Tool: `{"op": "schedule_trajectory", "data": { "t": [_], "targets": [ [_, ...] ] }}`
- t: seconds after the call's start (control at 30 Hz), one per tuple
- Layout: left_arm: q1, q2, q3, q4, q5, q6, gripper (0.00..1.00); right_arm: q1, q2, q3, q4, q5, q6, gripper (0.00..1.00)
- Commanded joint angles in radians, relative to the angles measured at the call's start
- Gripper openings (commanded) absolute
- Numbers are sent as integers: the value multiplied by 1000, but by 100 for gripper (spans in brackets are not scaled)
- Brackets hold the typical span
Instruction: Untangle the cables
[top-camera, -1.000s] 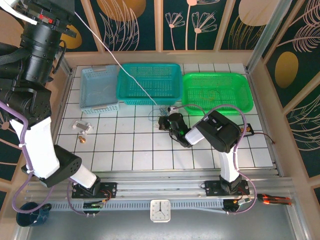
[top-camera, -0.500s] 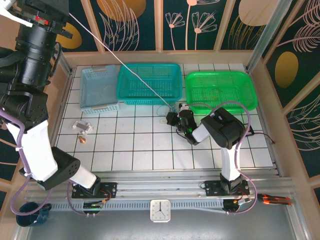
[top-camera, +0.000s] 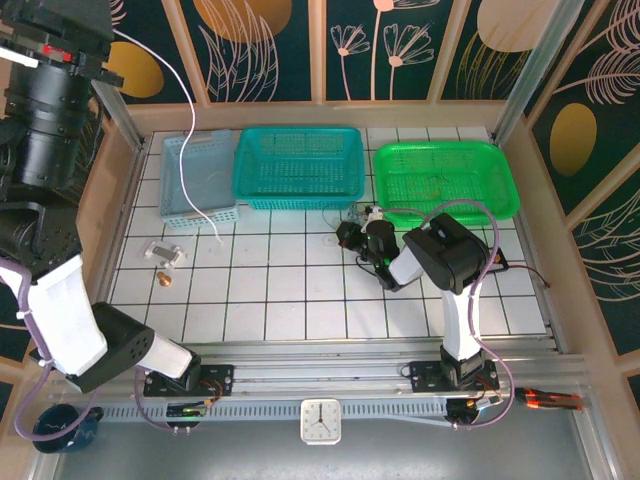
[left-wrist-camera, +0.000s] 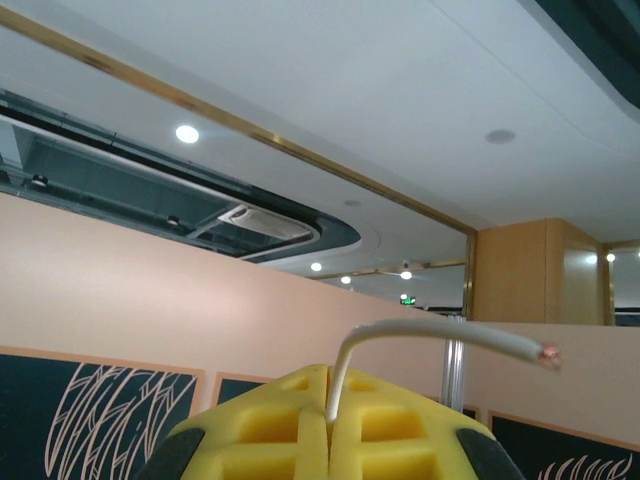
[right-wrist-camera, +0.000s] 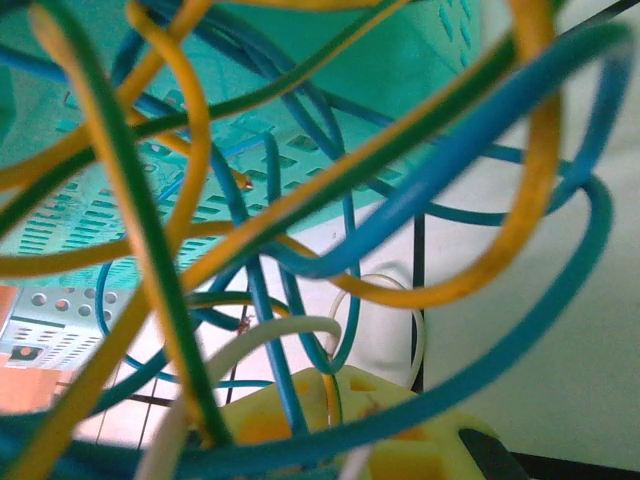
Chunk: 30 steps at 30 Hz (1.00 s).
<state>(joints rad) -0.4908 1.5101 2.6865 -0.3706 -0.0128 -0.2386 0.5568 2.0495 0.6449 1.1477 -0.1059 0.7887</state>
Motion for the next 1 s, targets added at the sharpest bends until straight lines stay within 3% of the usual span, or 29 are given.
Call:
{"op": "schedule_trajectory", "data": {
  "t": [0.0,0.5,0.73,0.97],
  "targets": [
    [-2,23,-7,-8,-3,17,0,2,77,-54,-202,-24,10,0],
    [-2,76,-5,-46,-141,140,0,149,-88,4,-406,44,-75,0],
    [-2,123,-2,-39,-206,206,0,158,-150,-1,-488,68,-103,40],
    [-2,162,-2,-9,-337,309,0,169,-230,15,-576,61,-142,58]
  ]
}}
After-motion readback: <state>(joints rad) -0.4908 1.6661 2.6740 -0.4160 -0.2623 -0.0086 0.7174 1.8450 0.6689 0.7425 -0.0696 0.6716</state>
